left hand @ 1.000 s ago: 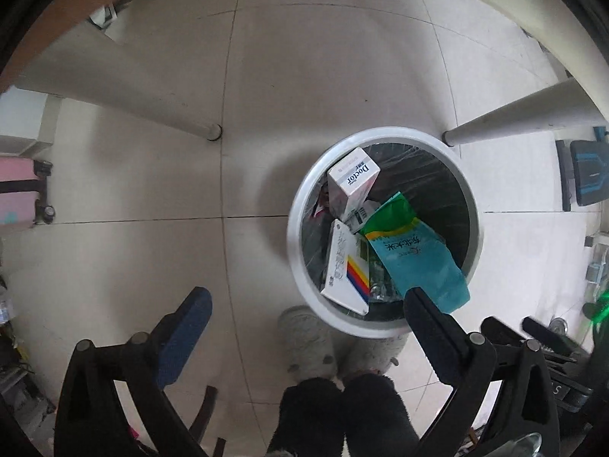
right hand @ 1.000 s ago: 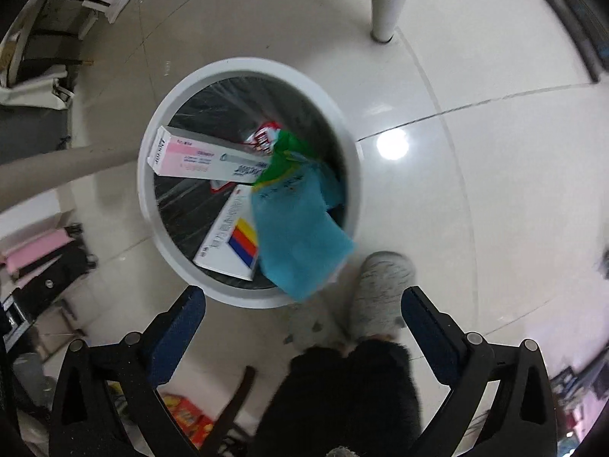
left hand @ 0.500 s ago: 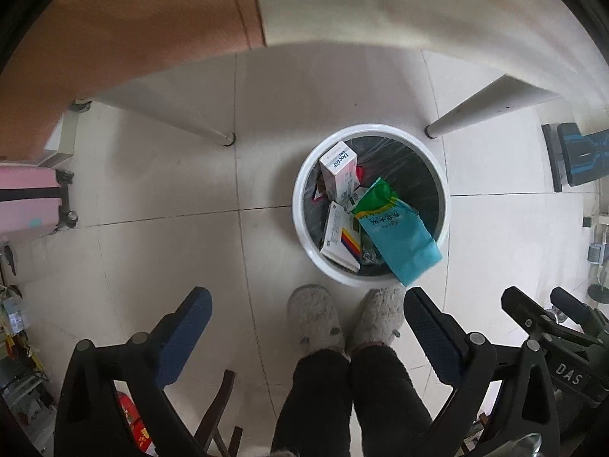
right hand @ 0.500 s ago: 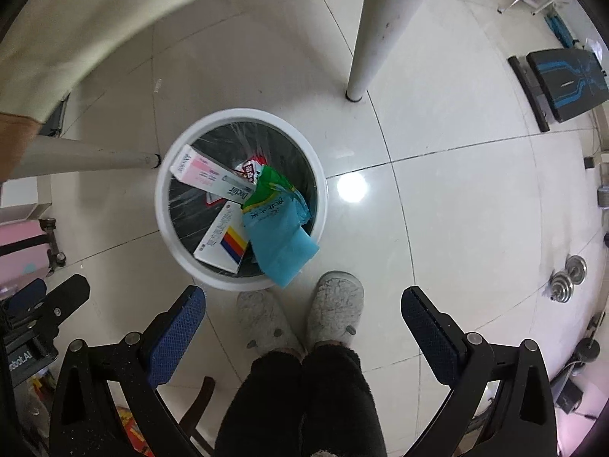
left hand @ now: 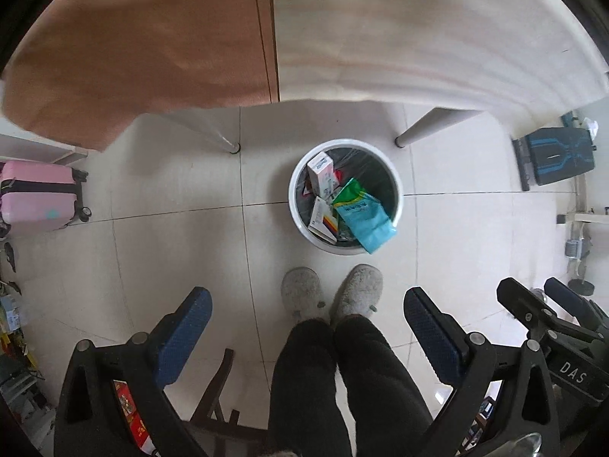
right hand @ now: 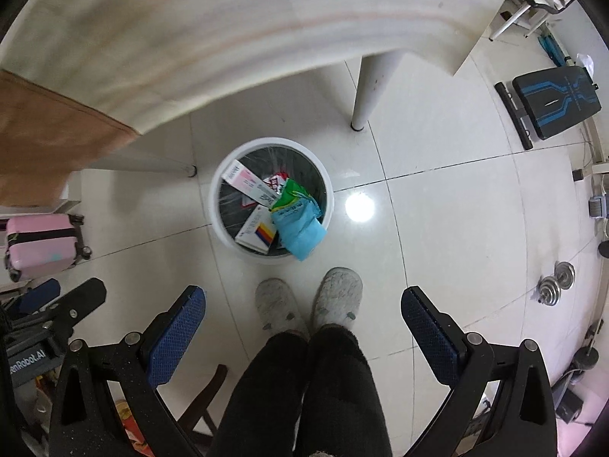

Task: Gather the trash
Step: 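Carry both items over the white bin and open both tools to drop them, then grasp the black cup lid with the left tool while the right tool grasps the blue snack wrapper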

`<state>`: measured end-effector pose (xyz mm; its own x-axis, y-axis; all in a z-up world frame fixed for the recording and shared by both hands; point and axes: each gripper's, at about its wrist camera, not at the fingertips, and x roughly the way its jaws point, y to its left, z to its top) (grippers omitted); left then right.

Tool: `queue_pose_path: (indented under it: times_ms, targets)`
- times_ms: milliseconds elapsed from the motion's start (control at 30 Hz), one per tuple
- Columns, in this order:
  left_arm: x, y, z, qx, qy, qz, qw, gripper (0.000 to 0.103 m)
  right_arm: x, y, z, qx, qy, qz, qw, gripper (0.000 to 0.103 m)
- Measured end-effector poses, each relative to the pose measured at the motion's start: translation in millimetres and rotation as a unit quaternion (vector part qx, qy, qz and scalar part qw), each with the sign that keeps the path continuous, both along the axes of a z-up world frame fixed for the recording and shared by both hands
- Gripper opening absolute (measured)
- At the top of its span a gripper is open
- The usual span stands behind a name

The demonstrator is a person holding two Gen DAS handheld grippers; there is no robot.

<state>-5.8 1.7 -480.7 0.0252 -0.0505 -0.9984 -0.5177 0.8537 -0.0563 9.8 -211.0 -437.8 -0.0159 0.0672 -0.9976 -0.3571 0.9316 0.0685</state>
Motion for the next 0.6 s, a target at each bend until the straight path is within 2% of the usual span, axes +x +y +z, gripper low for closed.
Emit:
queue_pose_path:
  times_ms: [67,333,500,600]
  targets:
    - [-5,-3,26,0.001,-0.01,-0.001,1.0,0.103,-5,-1,25,0.001,-0.003,0.001,1.0,0.103]
    - [-20,0,96,0.006,-0.044,-0.007,0.999,0.103,-27,0,128,0.012,-0.012,0.012,1.0,0.103]
    - [-16,13,135,0.026,-0.069,-0.006,0.9973,0.103,-34,11,178,0.034,-0.021,0.015,0.999,0.103]
    - [-1,24,160,0.042,-0.089,-0.005,0.9952,0.103,-26,20,212,0.059,-0.03,0.009,0.998,0.103]
